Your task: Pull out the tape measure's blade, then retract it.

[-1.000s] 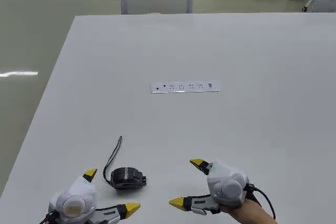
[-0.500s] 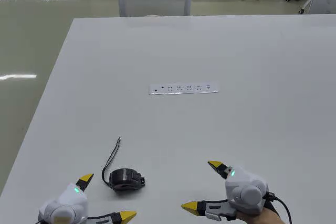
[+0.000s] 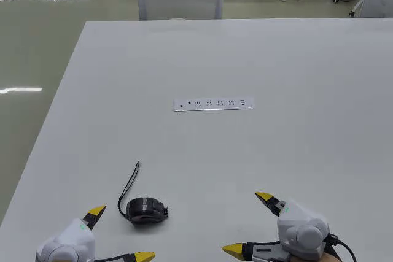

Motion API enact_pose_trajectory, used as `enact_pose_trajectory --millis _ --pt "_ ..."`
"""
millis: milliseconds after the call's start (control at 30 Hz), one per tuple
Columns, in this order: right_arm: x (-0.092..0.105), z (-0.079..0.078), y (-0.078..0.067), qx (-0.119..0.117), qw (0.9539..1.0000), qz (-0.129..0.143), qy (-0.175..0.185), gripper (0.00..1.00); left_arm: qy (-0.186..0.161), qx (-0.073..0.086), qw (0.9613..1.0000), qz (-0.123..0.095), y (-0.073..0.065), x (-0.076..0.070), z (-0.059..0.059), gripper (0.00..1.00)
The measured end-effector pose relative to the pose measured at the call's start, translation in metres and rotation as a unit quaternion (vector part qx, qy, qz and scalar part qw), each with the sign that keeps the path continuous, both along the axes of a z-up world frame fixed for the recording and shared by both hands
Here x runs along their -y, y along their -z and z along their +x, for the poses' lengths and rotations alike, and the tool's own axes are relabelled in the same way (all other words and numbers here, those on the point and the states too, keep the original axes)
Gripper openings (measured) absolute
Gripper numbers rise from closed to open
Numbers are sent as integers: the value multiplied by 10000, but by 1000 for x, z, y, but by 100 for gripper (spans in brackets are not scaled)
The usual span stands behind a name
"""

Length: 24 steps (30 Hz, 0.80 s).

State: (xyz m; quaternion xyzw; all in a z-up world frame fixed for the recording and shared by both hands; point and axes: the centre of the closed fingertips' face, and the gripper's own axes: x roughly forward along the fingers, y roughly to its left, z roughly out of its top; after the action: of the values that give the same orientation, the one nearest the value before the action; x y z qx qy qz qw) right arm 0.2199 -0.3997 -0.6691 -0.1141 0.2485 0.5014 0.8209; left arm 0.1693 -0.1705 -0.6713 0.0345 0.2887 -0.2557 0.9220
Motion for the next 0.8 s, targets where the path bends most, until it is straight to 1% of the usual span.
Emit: enact_pose_trajectory --millis 167,367,533,633,800 --pt "5 -2 -6 18 10000 23 9 94 12 32 10000 -20 -3 -2 -4 99" --pt "10 -3 -9 37 10000 34 45 94 -32 72 10000 -30 -6 -6 -8 99" --pt "15 -7 -7 11 10000 -15 35 94 -69 24 10000 -2 -6 -10 -11 99" --pt "18 -7 -6 -11 10000 -23 55 94 -76 -12 10000 30 -3 -12 -12 99" --pt "23 -8 -8 -17 10000 -38 85 94 -87 -19 9999 62 -4 -14 -13 99"
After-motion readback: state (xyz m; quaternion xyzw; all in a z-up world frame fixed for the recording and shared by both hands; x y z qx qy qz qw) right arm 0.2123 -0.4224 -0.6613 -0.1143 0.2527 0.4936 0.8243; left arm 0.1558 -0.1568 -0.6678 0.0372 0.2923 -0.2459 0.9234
